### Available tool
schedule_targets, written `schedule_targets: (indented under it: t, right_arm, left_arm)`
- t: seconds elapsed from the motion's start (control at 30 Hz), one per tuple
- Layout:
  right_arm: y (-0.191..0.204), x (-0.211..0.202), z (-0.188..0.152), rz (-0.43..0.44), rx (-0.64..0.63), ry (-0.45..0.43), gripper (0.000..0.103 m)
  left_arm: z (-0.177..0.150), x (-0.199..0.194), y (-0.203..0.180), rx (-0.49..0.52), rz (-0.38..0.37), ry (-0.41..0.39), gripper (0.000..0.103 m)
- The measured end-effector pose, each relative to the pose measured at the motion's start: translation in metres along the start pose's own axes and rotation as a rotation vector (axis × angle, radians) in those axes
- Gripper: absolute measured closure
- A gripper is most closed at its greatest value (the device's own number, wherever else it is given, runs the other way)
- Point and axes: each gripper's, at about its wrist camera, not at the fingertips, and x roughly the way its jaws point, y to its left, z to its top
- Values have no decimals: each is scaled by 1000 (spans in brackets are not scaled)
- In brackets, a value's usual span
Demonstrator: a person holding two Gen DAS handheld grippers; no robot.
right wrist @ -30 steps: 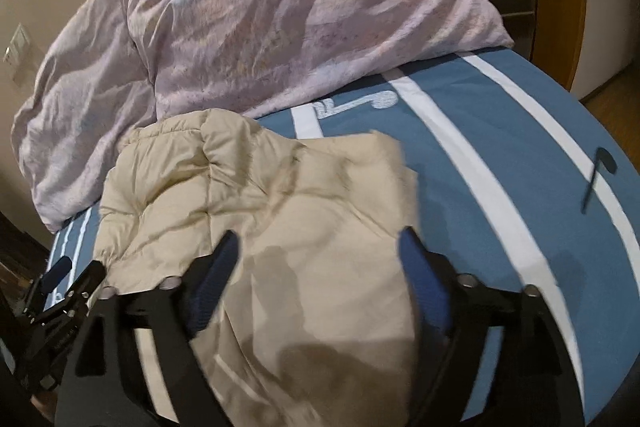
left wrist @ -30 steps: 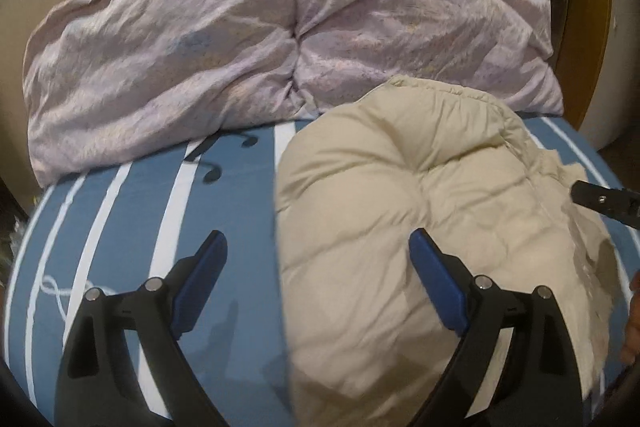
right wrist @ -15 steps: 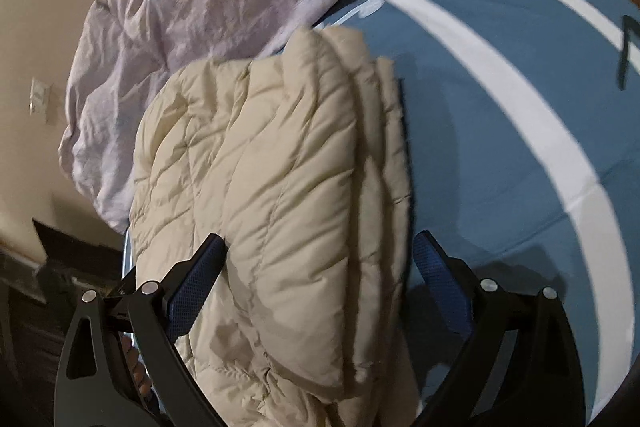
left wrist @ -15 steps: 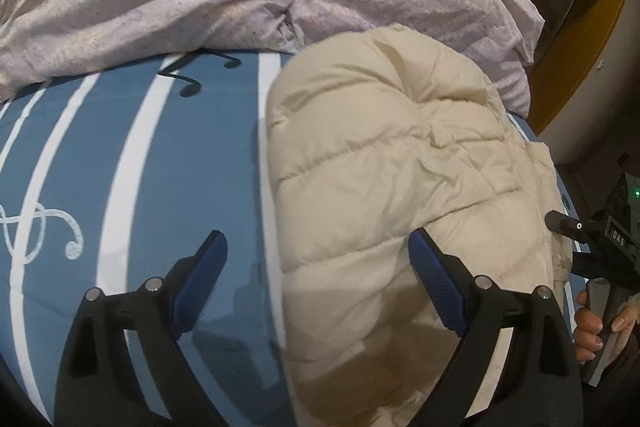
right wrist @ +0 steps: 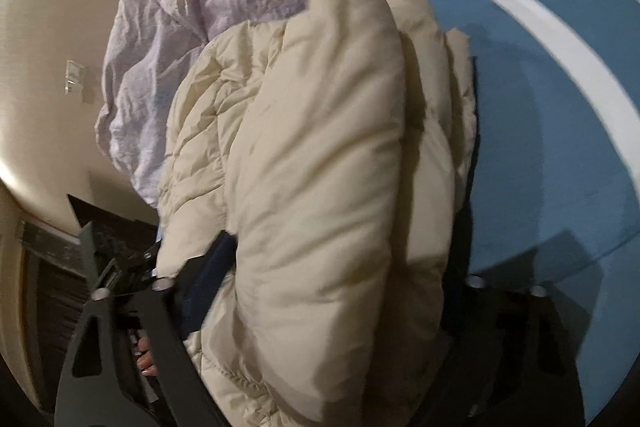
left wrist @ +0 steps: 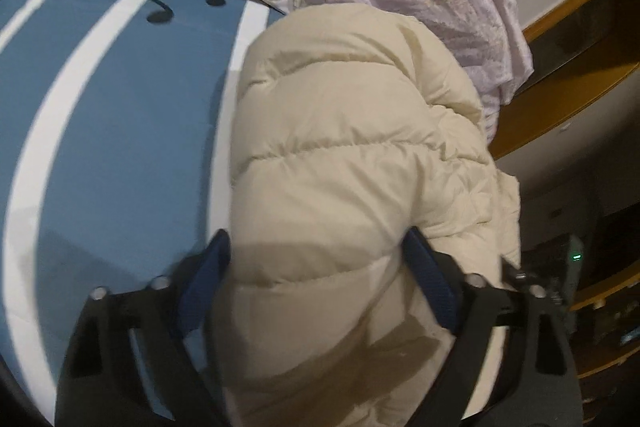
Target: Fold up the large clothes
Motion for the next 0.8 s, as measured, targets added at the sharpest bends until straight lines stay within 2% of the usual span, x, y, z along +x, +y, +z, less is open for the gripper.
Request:
schedule_targets:
  t: [0.07,0.13,0.23,0.3,0.43,0.6,0.8]
  right_arm:
    - [1,-1,0,30,-2,-5,37]
    - [6,-1,0,53,-17,-13,52]
    - [20,-2,1,64,-61,-28,65]
    - [35,0,3,64,-108,-37,69]
    - [63,10,9,86,-176,-47,75]
    - [103,38,17,118,-241,-36,76]
    - [131,73,18,114,-305,-4,77]
  left_arm:
    - [0,-2,-2,1,-15,-9,34]
    - [0,-5,-6,17,-14,-21,47]
    - [1,-15,-7,24,-24,-46,59]
    - [3,-23,-4,24,-28,-65,65]
    - [5,-45,8,22,-24,-113,68]
    - [13,-74,30,2,-1,-185,68]
    - [25,-103,63,-34,41,-264,68]
